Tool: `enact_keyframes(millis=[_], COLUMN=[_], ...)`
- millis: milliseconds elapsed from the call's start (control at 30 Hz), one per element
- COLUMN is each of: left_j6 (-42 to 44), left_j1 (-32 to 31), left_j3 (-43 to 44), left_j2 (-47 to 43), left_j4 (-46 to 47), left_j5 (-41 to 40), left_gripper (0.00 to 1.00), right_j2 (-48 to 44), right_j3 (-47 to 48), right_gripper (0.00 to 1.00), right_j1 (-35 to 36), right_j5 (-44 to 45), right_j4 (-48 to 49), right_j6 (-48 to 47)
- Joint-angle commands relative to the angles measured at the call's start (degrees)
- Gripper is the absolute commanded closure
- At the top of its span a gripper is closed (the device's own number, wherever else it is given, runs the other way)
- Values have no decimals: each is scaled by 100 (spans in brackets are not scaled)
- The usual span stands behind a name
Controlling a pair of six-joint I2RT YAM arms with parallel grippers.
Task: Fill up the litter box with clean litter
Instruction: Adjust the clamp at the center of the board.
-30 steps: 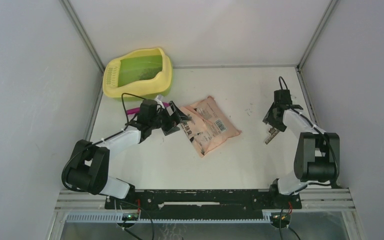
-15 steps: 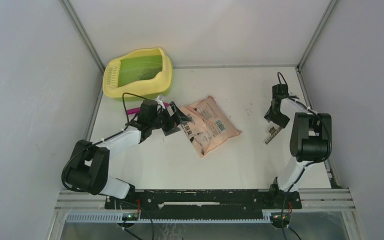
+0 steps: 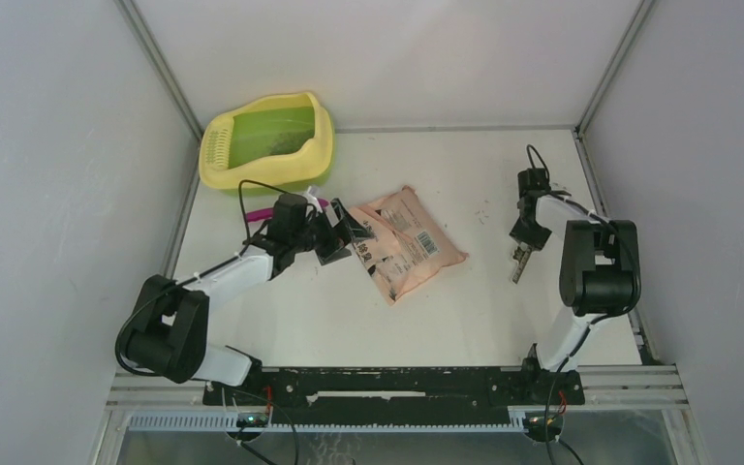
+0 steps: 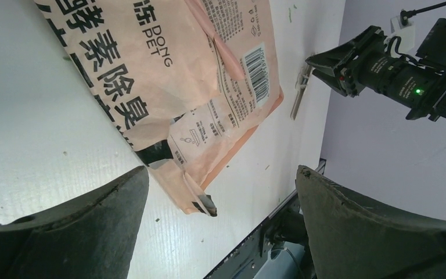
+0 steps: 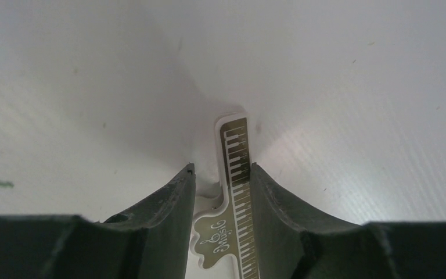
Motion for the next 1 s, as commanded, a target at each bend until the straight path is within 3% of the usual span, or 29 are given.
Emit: enact_keyframes(millis=[0,233,467,800,967], left_j6=[145,33,-111,-439,-580], left_j1=[-111,-387,-800,-1346,-1776], left_j3=[66,36,0,-23,148], left_j2=[-333,-420,-505,-214,-29], left_j4=[57,47,55,412,519], left_j5=[-39,-201,-460,-645,-754], left_gripper=[0,0,0,0,0], right_j2=[-313,-562,-1017,-2126,-2451], right_j3=[-456,-786,-1227,-2183,-2288], right_gripper=[55,67,69,73,80], right_j1=[481,1386,2412,2848,3287], right_j5=[-263,-334,-260,-440,-512], right_j4=[67,-9,-98,-65,-55], right_j6=[185,429,832,1109,1328])
